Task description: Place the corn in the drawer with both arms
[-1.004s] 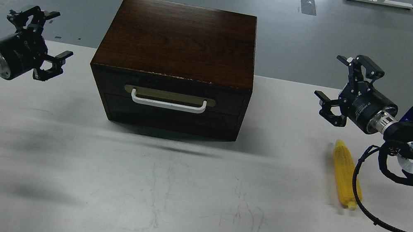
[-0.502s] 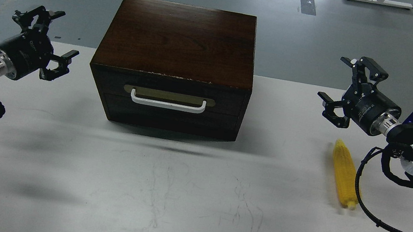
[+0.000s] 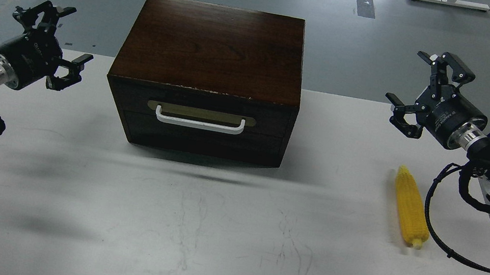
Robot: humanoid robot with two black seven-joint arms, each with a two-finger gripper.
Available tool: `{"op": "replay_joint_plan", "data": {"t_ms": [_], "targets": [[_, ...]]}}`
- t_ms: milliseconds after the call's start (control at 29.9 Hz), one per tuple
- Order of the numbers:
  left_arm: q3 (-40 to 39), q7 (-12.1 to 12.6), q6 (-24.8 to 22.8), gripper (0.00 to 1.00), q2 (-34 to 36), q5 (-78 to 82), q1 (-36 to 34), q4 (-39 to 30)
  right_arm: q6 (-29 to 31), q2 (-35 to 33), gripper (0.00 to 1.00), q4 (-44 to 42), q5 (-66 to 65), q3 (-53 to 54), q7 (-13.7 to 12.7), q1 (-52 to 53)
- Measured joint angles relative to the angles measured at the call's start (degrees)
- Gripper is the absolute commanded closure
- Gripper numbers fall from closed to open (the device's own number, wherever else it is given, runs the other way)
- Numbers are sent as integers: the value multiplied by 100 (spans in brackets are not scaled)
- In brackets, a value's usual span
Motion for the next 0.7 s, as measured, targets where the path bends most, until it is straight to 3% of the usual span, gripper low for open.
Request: {"op": "replay_joint_plan", "data": {"t_ms": [468, 569, 702], "targets": [[19, -2, 12, 1, 86, 84, 10, 4, 6, -14, 0, -28, 0, -9, -10, 75], [49, -3, 241, 1, 81, 181, 9, 15, -15, -12, 0, -38, 0, -22, -10, 75], [23, -248, 570, 1, 72, 660, 1, 17, -28, -12, 0, -45, 0, -38, -11, 72]]}}
